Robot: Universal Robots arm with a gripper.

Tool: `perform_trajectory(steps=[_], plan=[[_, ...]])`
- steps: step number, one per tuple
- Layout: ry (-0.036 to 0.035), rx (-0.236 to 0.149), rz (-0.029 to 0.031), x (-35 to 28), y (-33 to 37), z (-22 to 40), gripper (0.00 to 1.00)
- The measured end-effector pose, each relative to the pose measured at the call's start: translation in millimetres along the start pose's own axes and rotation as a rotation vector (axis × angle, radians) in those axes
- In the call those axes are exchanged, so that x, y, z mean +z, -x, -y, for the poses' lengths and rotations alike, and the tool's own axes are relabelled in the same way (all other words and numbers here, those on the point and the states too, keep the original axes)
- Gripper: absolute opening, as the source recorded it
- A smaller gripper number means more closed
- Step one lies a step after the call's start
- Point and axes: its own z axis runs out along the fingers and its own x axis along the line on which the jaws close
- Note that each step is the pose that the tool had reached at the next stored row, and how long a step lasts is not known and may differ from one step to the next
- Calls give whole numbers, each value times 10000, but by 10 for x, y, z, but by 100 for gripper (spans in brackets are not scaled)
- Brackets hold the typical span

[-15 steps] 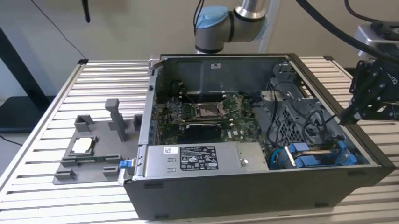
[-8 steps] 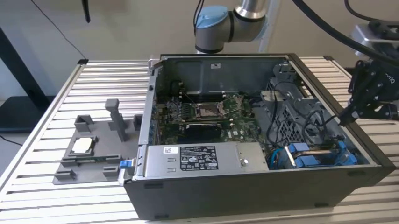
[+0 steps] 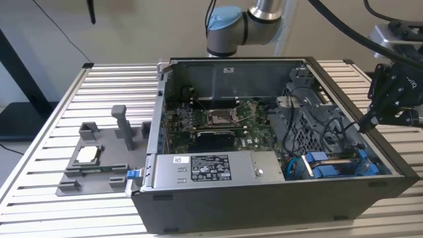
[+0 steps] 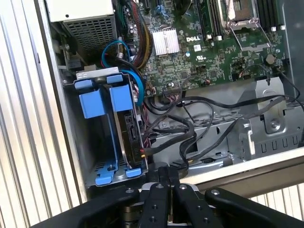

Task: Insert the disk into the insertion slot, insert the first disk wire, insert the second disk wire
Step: 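Insert the second disk wire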

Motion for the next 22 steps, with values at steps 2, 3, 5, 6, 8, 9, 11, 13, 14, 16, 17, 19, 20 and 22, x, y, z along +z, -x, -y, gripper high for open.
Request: perform_trajectory(steps=[2,3,5,6,8,9,11,13,14,16,17,19,20,22], plan=[[0,0,0,0,0,0,12],[4,1,-3,-1,1,3,18],[121,21,-29,-1,9,42,24],[179,29,-42,-2,13,64,24],[332,54,-74,-3,16,99,31],[421,69,-94,-8,11,112,31],[581,94,-127,-17,-6,134,31],[712,115,-158,-33,-23,157,31],[762,124,-168,-42,-30,168,31],[821,131,-155,-48,-39,195,31],[838,129,-104,-49,-42,209,31],[860,130,-14,-44,-50,224,31],[866,138,16,-43,-55,227,31],[869,167,59,-39,-66,233,31]])
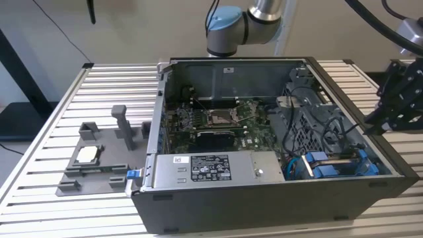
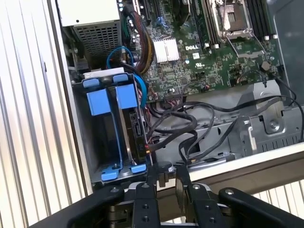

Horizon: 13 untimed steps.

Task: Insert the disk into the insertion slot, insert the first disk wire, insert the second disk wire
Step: 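Insert the second disk wire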

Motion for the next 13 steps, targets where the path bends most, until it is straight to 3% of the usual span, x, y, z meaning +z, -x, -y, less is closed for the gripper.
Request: perform_trajectory(steps=[7,13], plan=[[30,104,219,27,-36,24,31],[82,178,514,72,-59,47,31]])
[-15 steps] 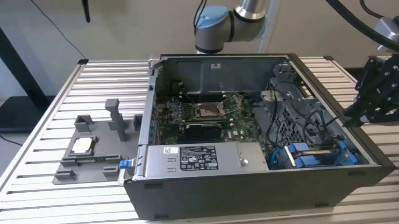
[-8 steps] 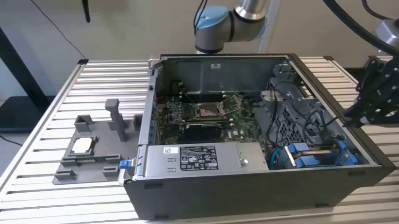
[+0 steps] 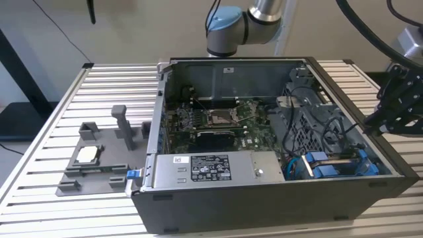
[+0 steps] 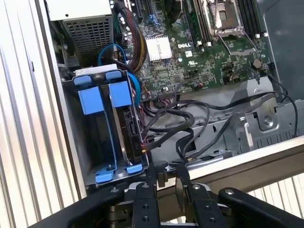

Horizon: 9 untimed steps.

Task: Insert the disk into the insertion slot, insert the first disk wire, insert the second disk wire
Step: 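Insert the second disk wire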

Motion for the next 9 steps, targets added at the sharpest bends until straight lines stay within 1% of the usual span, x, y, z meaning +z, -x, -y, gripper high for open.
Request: perform_trajectory(steps=[2,3,4,6,9], plan=[[27,30,141,3,-1,1,29],[36,48,196,3,-1,1,21],[41,68,237,3,-1,0,21],[42,93,267,2,-1,-4,21],[41,104,275,-2,-7,-29,19]])
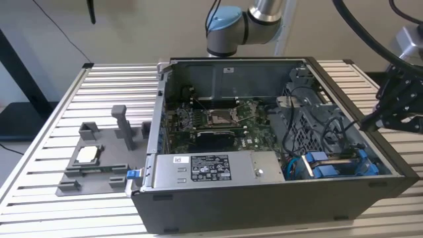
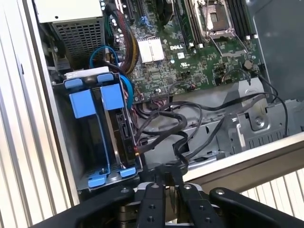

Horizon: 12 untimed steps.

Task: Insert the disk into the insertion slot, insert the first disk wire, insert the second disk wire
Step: 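Insert the second disk wire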

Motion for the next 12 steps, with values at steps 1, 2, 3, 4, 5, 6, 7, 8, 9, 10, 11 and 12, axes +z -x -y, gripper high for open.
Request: perform_trajectory(steps=[1,2,3,4,5,6,7,8,9,10,11,12], plan=[[1,0,1,-6,-2,-13,16],[1,-1,1,-12,-3,-26,16],[1,0,1,-18,-5,-39,16],[1,0,1,-22,-9,-60,16],[1,0,1,-26,-14,-83,16],[0,-1,0,-34,-18,-110,16],[-2,0,0,-45,-21,-136,16],[-2,-2,0,-60,-19,-161,16],[-4,-2,1,-74,-13,-182,16],[-3,-2,3,-88,-5,-203,16],[-3,-2,2,-98,5,-223,16],[-4,-1,0,-104,18,-246,16]])
